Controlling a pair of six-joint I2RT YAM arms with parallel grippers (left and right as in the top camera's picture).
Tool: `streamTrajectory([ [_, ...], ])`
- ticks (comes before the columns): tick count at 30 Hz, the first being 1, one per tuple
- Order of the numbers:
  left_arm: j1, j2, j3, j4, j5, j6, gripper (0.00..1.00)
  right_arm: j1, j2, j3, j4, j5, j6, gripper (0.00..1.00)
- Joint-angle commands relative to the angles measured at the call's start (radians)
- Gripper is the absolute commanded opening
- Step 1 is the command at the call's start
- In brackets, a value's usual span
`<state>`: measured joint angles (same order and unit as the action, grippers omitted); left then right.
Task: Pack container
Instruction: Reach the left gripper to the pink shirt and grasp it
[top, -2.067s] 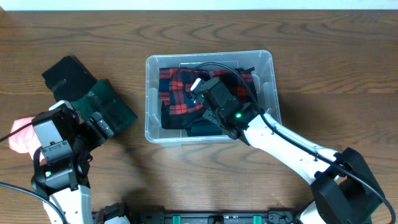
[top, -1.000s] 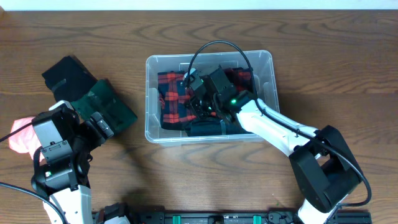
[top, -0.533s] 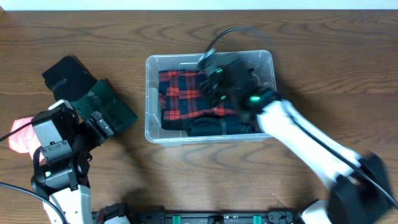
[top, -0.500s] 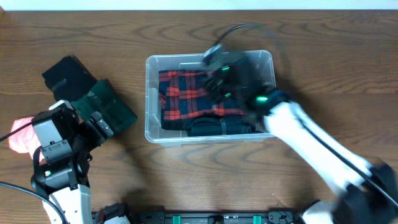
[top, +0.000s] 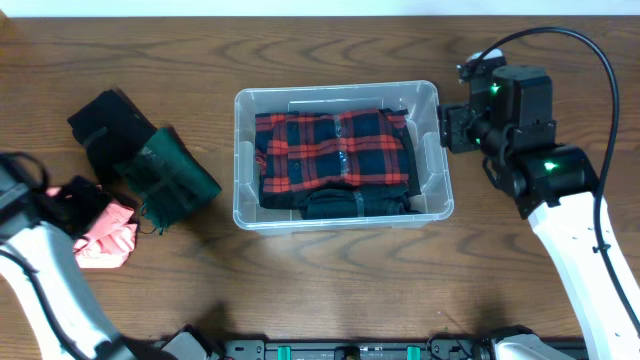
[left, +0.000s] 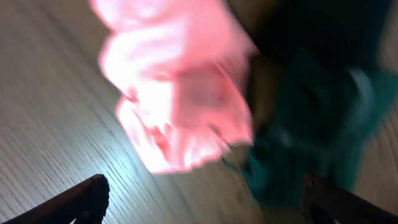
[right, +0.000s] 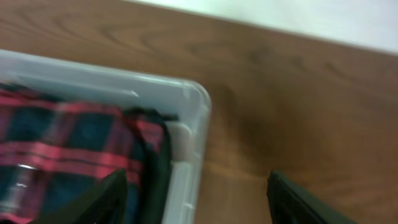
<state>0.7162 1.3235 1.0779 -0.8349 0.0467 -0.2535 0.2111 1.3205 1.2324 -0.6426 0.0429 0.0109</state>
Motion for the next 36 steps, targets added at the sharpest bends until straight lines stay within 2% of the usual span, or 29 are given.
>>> streamTrajectory([
  [1,0.089,0.084,0.017,0.034,-0.029,-0.086,0.98,-0.03,0.0,-0.002,-0.026,0.006,-0.016,0.71],
  [6,0.161,0.216,0.017,0.124,-0.008,-0.088,0.98,-0.035,0.0,-0.002,-0.027,0.006,-0.027,0.7],
  [9,0.175,0.288,0.017,0.216,0.054,-0.056,0.98,-0.035,0.0,-0.002,-0.028,0.006,-0.028,0.71],
  [13,0.175,0.38,0.017,0.299,0.058,-0.055,0.98,-0.035,0.0,-0.002,-0.031,0.006,-0.036,0.71],
  [22,0.175,0.517,0.017,0.333,0.128,-0.051,0.99,-0.035,0.0,-0.002,-0.053,0.006,-0.035,0.68],
  [23,0.175,0.523,0.017,0.333,0.145,-0.045,0.97,-0.035,0.0,-0.002,-0.054,0.006,-0.035,0.68],
  [26,0.175,0.526,0.017,0.332,0.194,-0.032,0.72,-0.035,0.0,-0.002,-0.058,0.006,-0.035,0.68],
  [27,0.175,0.525,0.017,0.332,0.212,-0.032,0.6,-0.035,0.0,-0.002,-0.059,0.006,-0.035,0.68],
  [29,0.175,0.522,0.017,0.329,0.249,-0.031,0.45,-0.035,0.0,-0.002,-0.063,0.006,-0.035,0.67],
  [30,0.175,0.517,0.017,0.327,0.262,-0.029,0.31,-0.035,0.0,-0.002,-0.065,0.007,-0.035,0.67],
  [31,0.175,0.51,0.017,0.322,0.269,-0.029,0.24,-0.035,0.0,-0.002,-0.066,0.007,-0.035,0.67],
  [34,0.175,0.463,0.018,0.317,0.313,-0.029,0.06,-0.035,-0.003,-0.002,-0.063,0.018,-0.036,0.67],
  [36,0.174,0.411,0.018,0.317,0.367,-0.029,0.06,-0.036,-0.007,-0.002,-0.053,0.054,-0.054,0.67],
])
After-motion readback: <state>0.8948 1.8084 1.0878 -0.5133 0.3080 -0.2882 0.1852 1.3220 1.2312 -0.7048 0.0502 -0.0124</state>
